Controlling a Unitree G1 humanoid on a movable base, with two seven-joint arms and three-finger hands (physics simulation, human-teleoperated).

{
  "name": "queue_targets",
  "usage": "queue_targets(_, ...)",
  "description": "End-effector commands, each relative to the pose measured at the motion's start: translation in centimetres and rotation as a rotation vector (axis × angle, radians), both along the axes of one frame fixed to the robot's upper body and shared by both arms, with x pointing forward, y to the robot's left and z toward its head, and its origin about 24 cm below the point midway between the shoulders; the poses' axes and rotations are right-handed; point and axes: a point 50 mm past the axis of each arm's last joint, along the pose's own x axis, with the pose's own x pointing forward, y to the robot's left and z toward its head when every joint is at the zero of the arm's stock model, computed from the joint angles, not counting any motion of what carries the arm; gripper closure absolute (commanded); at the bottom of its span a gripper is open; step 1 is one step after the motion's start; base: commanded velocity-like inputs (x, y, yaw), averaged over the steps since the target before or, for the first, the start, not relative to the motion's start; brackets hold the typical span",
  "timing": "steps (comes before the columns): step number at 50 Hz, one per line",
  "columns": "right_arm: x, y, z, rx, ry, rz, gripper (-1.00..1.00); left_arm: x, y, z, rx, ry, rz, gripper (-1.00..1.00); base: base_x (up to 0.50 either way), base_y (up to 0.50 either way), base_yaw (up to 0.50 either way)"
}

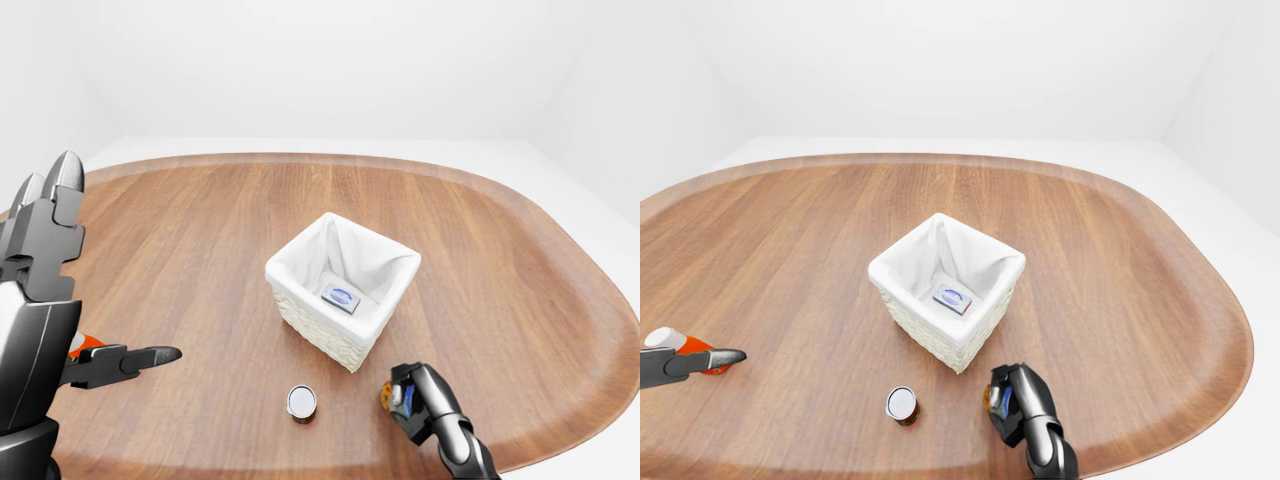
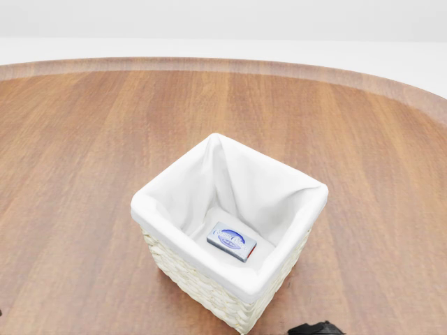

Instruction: Pick up the alphabet soup and the cream cheese box, and put them in the basket.

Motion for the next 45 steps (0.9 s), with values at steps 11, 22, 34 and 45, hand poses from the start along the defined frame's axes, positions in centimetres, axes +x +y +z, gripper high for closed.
queue_targets(11, 3.7, -4.2, 5.4, 0.090, -0.321, -0.295, 1.00, 0.1, -0.1, -0.1, 0.000, 0.012, 0.001, -1.00, 0.00, 0.00, 0.00)
queue_targets(22, 4.6, -5.6, 7.7, 0.086, -0.468, -0.400, 1.00, 0.0, 0.0, 0.0, -0.002, -0.001, 0.006, -1.00, 0.00, 0.00, 0.00)
queue_targets(34, 4.6, -6.5, 10.8, 0.139, -0.616, -0.452, 1.00, 0.0, 0.0, 0.0, -0.002, -0.005, 0.004, -1.00, 0.00, 0.00, 0.00)
queue_targets(45, 5.6, -3.9, 16.2, 0.163, -0.821, -0.301, 1.00, 0.0, 0.1, 0.1, -0.007, -0.013, 0.003, -1.00, 0.00, 0.00, 0.00)
